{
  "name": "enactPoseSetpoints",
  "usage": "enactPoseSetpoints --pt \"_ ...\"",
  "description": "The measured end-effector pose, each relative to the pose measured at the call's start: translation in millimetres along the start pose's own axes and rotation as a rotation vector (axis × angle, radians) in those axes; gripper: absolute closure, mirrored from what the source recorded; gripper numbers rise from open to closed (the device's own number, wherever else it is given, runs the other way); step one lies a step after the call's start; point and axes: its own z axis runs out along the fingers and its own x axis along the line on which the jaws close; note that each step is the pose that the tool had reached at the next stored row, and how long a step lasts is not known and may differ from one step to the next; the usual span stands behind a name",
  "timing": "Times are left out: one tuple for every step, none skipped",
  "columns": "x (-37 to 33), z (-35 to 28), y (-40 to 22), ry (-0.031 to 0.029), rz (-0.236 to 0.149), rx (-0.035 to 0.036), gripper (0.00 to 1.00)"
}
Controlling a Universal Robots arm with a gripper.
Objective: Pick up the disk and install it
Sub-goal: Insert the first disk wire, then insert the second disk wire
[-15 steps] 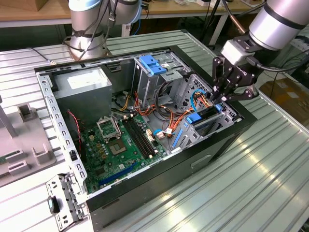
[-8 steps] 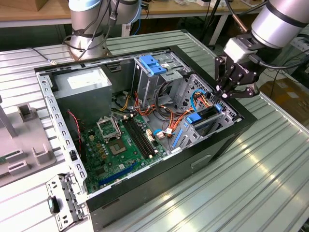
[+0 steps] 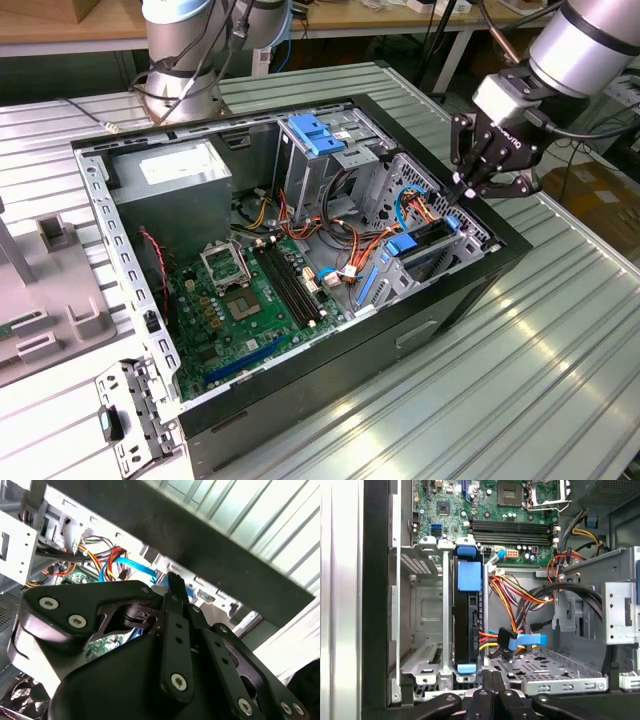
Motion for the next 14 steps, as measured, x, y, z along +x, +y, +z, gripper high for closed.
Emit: enactPoseSetpoints --pt "-0.1 -0.3 -1.6 -0.0042 0.0 -0.0011 0.89" --pt "-0.2 -1.3 -2.5 -0.0107 0.0 -0.0018 0.89" --pt "-0.3 -2.9 -2.4 -0.0137 0.0 -0.0019 0.89" --pt "-0.4 -2.9 -2.4 -0.0141 0.0 -0.0019 0.89" --pt "-0.4 -2.9 -2.4 -0.0141 0.0 -0.0019 0.89" --pt "-0.4 -2.9 -2.4 -0.0141 0.0 -0.0019 0.89" --pt "-0.4 -3.0 -2.4 -0.014 0.0 -0.0019 0.89" --pt "-0.4 -3.0 -2.5 -0.0139 0.0 -0.0019 0.89" --pt "-0.4 -3.0 -2.4 -0.0139 0.0 -0.0019 0.89" --pt "-0.4 -3.0 -2.4 -0.014 0.0 -0.0019 0.89" --pt "-0.4 -3.1 -1.4 -0.0138 0.0 -0.0018 0.89" --pt "-0.3 -2.9 1.1 -0.0138 0.0 -0.0017 0.89" --pt "-0.3 -2.8 2.7 -0.014 0.0 -0.0013 0.89" --pt "-0.3 -2.8 4.2 -0.014 -0.001 -0.0004 0.89"
